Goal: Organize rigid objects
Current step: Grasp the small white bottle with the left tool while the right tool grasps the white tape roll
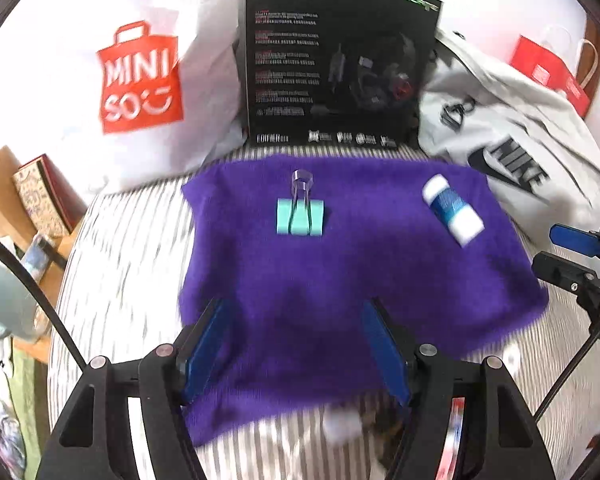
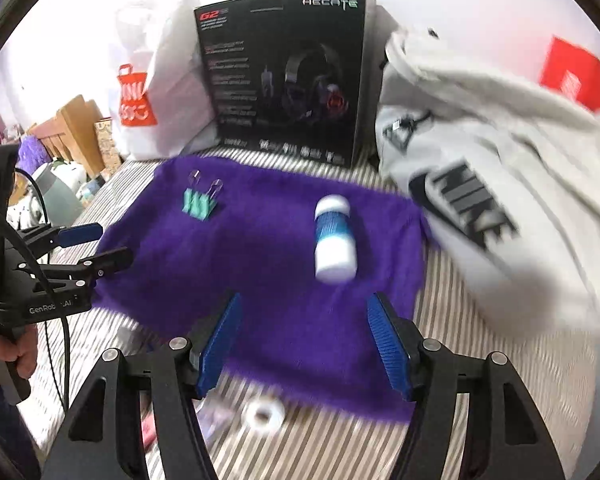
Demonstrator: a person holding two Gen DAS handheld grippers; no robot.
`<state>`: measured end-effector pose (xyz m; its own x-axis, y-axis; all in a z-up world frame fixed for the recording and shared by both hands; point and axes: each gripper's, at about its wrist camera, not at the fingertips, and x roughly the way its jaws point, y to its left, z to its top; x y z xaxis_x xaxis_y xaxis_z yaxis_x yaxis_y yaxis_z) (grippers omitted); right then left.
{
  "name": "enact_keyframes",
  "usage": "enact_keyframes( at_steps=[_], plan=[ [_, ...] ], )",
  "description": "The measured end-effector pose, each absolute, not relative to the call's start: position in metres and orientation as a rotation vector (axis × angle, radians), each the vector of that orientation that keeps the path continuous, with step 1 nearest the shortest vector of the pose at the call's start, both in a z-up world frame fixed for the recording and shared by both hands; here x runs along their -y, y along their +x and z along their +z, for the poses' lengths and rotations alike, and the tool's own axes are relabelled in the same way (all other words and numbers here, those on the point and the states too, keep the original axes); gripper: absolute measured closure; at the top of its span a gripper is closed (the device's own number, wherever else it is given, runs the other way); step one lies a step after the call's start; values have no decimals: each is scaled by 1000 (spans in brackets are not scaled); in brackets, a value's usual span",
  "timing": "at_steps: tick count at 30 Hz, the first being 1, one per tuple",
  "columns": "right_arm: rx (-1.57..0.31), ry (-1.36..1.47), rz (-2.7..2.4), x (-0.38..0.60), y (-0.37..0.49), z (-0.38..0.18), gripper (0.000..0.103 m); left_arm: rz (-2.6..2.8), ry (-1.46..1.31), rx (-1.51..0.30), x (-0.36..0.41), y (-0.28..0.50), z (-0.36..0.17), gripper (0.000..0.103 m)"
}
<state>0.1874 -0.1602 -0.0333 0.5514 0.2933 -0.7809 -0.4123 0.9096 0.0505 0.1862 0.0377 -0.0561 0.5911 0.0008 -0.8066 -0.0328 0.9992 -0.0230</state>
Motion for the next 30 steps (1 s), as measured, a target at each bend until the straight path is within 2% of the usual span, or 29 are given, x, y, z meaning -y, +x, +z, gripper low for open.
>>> enact_keyframes(
  at_steps=[9,17,24,25,27,30],
  plan=[
    [-914,-62,401,189,124,-50,38,16,-94,-976,-38,122,-84,36],
    [-912,-37,406,200,100,-56,36,22,-122,-1032,-30,135,-115,38],
    [-941,-28,410,196,100,-67,36,31,-93,-1037,-25,143,-117,38],
    [-943,-30,415,194,101,-68,36,30,-96,-1032,-26,141,-117,40],
    [-946,-37,426,192,101,-70,36,53,-70,-1021,-30,137,-117,62],
    [-951,-41,431,190,101,-73,36,35,-79,-1010,-41,127,-115,73]
  ],
)
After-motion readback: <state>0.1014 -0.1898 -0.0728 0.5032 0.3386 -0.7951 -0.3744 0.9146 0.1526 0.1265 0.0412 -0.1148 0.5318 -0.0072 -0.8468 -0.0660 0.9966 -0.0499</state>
